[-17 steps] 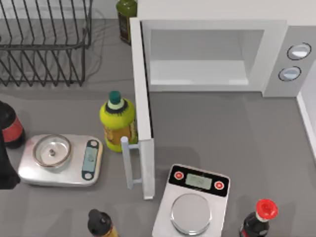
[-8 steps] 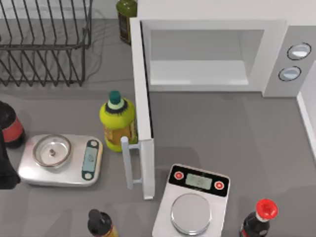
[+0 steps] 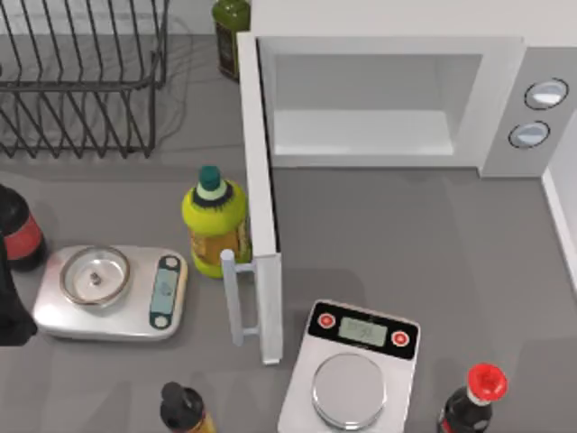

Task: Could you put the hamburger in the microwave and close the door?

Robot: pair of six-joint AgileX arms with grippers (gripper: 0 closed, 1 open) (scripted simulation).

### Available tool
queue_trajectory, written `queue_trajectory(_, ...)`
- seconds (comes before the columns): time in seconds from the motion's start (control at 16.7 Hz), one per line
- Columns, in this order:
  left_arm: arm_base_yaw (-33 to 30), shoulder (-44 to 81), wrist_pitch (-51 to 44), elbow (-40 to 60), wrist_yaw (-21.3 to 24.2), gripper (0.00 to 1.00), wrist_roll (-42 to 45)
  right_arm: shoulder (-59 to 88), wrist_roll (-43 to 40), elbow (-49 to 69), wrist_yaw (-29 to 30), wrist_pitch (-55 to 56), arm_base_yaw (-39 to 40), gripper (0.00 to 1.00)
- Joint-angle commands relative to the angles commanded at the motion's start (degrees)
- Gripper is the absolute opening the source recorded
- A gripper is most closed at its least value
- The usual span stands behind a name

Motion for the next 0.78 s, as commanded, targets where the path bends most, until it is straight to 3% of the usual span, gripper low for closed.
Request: queue_trajectory(0.78, 0.0, 0.0, 0.0, 0.0, 0.0, 1.00, 0.0, 11.2, 0.3, -10.6, 0.0, 21.7, -0.1, 1.00)
